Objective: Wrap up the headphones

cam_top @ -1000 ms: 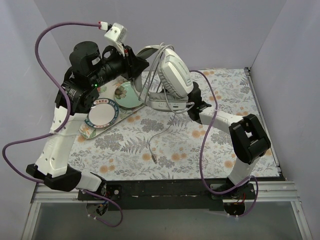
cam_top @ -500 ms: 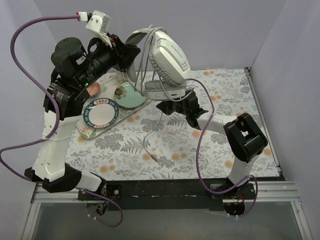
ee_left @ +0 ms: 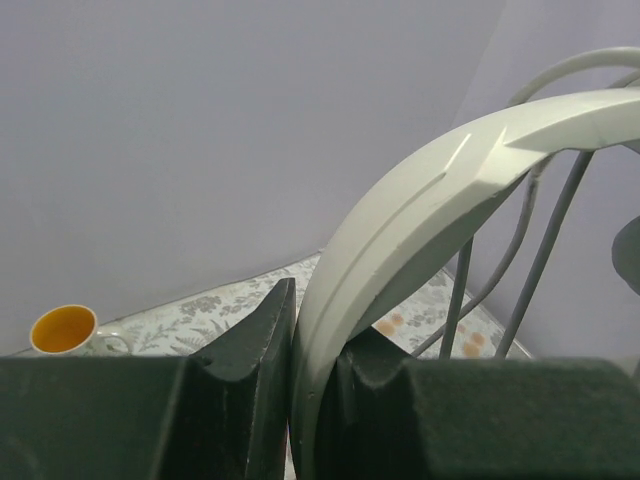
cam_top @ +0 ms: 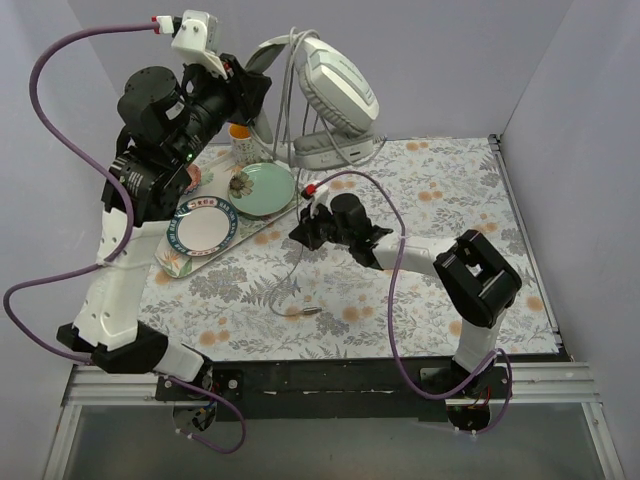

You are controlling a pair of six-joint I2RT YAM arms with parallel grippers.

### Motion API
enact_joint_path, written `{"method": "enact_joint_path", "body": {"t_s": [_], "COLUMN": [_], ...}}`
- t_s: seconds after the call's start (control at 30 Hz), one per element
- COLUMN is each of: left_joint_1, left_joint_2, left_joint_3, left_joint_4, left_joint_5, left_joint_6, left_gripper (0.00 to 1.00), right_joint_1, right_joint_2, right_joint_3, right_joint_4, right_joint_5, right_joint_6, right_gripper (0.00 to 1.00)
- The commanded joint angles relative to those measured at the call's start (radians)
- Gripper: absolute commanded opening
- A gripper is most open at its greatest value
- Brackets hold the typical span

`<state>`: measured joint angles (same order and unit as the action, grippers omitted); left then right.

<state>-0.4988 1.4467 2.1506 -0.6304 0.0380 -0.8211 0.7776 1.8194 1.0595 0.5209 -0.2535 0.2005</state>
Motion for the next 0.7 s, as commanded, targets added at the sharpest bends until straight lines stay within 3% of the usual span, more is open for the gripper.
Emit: {"method": "enact_joint_path", "body": {"t_s": [0.0,0.13,0.3,0.5,0.67], "left_joint_1": [0.101,0.218,0.247,0.252,0.252], "left_joint_2": [0.073,0.176,0.231,0.215,0.143], "left_joint_3": [0.029,0.072,-0.007,-0.305,-0.635], "left_joint_4": [0.188,0.239,0.334,0.598,0.846], "left_joint_5": [-0.13,-0.112,-0.203,-0.381,-0.426], "left_joint_6": [-0.019,-0.062,-0.012,0.252,0.477], "left_gripper": [0.06,0.06,0.05,0.05,0.04], "right_joint_1": [0.127,0.224,0.337,0.446,0.466], "right_joint_2": [0.011,0.009,0.047,0.098,0.061], "right_joint_3": [0.069,0.105,0.223,0.466,0.612], "right_joint_4": [-0.169,-0.293,-0.494,-0.916,-1.251], "right_joint_5": [0.043,0.08,0.117,0.223,0.509], "right_joint_6": [-0.056,-0.11,-0.159,-0.234,-0.237], "right_gripper": [0.01,0.01,0.01,0.01,0.01]}}
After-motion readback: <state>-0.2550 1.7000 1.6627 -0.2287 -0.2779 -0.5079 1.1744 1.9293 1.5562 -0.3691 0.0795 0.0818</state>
